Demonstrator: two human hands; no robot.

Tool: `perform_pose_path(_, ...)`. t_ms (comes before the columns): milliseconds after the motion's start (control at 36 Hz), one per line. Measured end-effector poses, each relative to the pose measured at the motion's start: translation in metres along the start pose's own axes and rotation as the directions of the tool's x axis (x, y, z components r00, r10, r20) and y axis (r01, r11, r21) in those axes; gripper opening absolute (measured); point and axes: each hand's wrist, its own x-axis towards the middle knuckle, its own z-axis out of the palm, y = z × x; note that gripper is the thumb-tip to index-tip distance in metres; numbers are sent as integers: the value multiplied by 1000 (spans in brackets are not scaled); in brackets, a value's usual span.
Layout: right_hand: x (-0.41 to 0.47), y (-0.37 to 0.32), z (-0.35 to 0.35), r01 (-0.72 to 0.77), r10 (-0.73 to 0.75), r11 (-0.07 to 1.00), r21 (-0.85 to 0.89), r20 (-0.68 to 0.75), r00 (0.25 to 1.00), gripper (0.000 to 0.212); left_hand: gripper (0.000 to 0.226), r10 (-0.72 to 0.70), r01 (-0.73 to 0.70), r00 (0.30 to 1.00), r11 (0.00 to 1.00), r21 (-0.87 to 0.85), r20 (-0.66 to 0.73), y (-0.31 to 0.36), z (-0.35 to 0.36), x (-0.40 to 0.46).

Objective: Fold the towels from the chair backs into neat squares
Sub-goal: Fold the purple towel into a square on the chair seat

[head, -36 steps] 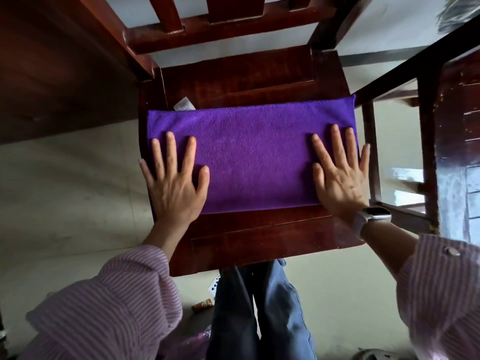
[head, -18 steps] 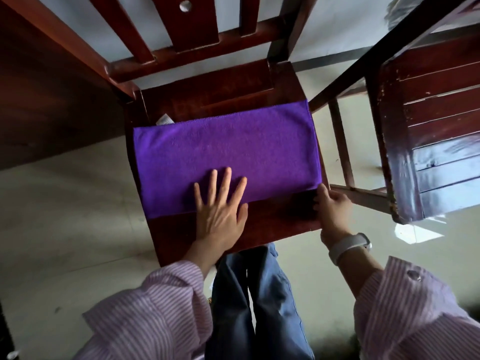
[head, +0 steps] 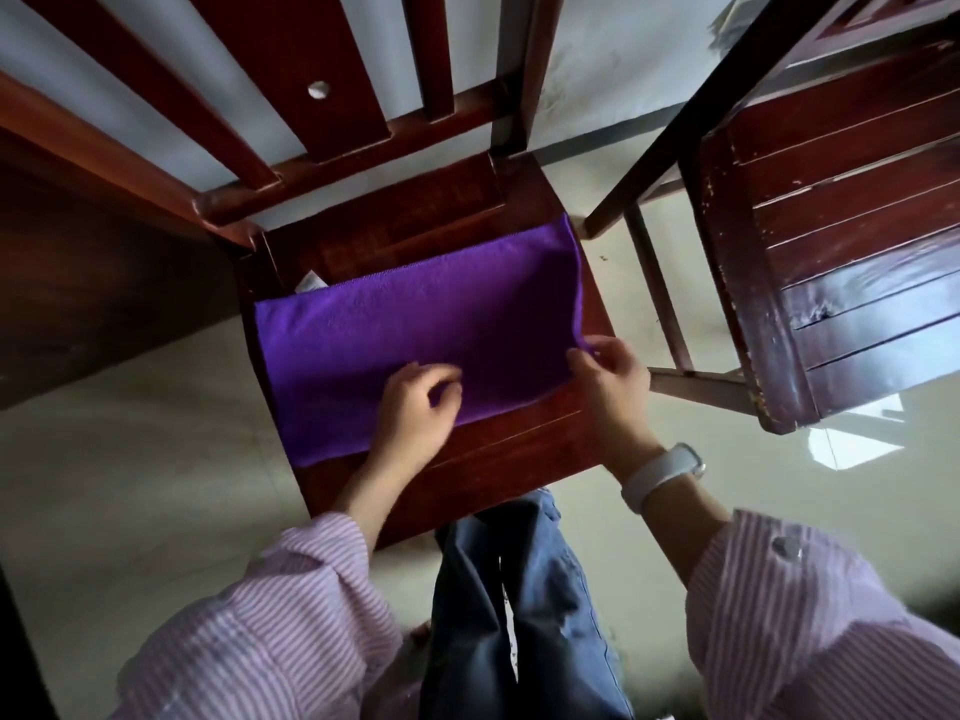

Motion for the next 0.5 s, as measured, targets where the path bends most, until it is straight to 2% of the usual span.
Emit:
perform_pose_path(28, -8, -1, 4, 144, -139, 988, -63, 69, 988, 12, 27, -116, 115, 993, 967, -227, 10, 11, -7, 4)
perform_pose_path(56, -15, -2, 9, 267, -252, 961, -79, 160, 954, 13, 22, -240, 255, 966, 854, -453, 91, 20, -14, 8)
perform_pose_path(83, -22, -2, 14, 379, -350, 922, -75, 253, 902, 14, 22, -324, 371, 926, 692, -620, 193, 27, -20, 13)
perform_pose_path(111, -28, -2, 20, 472, -421, 878, -78, 340, 841, 16, 24, -360, 431, 895, 539, -724, 265, 30, -26, 17)
perform_pose_path(139, -33, -3, 25, 537, -453, 838, -99, 424, 784, 20, 26, -372, 450, 878, 428, -784, 301, 32, -33, 21)
perform_pose_path(194, -37, -3, 36, 589, -428, 795, -143, 558, 712, 27, 29, -376, 430, 878, 349, -832, 296, 30, -41, 28)
perform_pose_path(278, -35, -1, 46, 557, -333, 811, -179, 641, 691, 30, 25, -420, 392, 884, 429, -814, 204, 22, -40, 32)
perform_pose_path(389, -25, 0, 50, 469, -332, 866, -172, 504, 798, 31, 28, -438, 342, 899, 671, -657, 21, 6, -28, 38)
perform_pose_path(500, -11, 0, 49, 531, -383, 808, -256, 457, 803, 38, 19, -416, 331, 905, 818, -470, -87, 9, -17, 51)
